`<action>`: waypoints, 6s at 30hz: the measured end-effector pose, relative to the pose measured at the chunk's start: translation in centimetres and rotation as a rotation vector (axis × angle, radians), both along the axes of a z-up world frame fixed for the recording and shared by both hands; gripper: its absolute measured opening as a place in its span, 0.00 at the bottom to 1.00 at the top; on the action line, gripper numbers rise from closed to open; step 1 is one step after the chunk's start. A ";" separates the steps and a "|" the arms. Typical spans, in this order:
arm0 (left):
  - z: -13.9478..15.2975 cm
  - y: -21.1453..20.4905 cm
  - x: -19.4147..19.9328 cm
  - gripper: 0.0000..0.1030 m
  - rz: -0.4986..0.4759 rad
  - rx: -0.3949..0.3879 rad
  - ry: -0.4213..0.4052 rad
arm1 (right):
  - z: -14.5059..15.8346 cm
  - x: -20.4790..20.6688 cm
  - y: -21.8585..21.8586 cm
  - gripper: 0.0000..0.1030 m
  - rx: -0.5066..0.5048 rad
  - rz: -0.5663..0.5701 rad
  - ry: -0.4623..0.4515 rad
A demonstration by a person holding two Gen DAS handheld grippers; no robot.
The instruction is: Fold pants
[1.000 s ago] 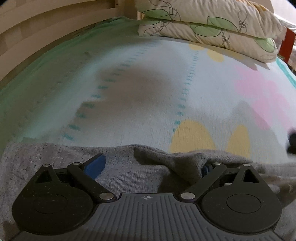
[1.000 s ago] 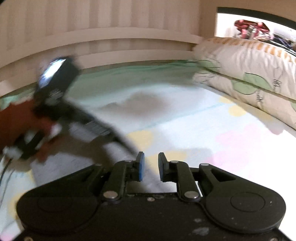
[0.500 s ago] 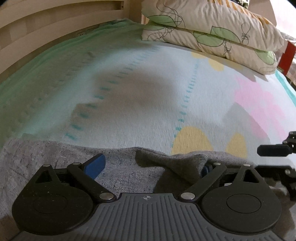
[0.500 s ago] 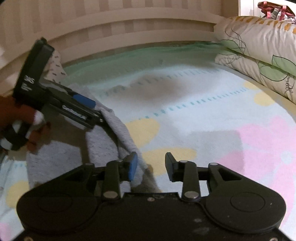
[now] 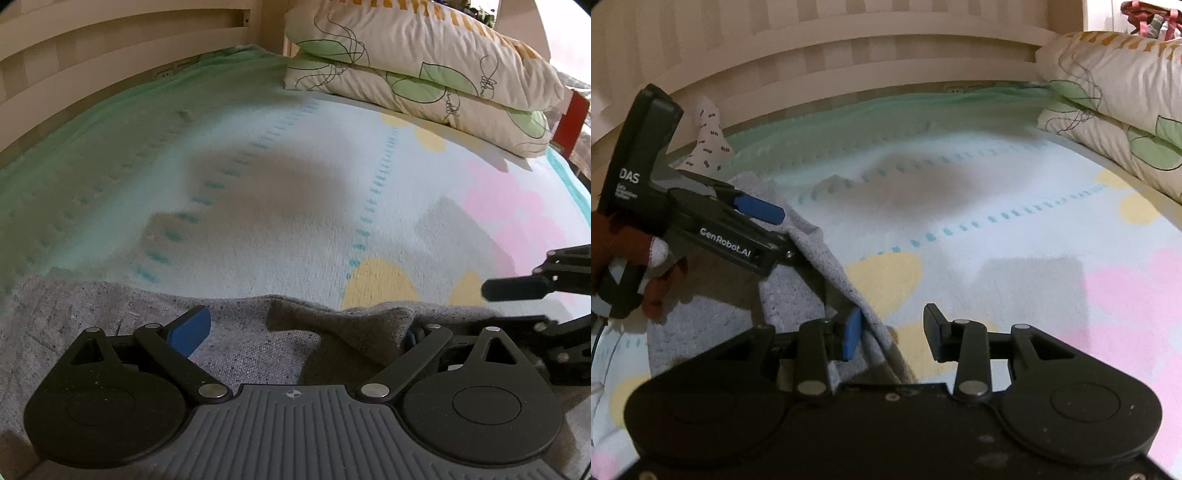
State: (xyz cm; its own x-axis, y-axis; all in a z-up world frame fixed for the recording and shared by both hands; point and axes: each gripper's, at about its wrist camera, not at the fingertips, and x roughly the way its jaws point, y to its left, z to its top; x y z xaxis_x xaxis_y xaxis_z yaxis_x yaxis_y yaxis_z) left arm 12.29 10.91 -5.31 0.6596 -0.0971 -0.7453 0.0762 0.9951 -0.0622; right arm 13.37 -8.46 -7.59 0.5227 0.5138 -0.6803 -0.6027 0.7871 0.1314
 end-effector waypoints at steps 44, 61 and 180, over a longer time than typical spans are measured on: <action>1.2 0.4 2.1 0.95 -0.042 -0.025 0.044 | 1.2 -1.4 -9.9 0.25 0.019 -0.182 0.037; 0.2 -1.1 8.5 0.94 -0.042 -0.065 0.224 | -2.3 -4.3 -11.8 0.33 -0.151 -0.441 0.055; -0.4 -5.8 -9.0 0.99 -0.148 -0.143 0.099 | 1.6 -16.8 0.0 0.16 0.053 -0.681 0.091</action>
State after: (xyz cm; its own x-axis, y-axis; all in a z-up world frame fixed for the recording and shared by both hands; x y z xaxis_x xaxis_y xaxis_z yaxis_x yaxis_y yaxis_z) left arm 3.28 5.10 -5.71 0.5545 -0.2969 -0.7774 0.2072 0.9540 -0.2165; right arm -3.48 -8.47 -6.00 0.6829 0.1250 -0.7197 0.0394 0.9775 0.2071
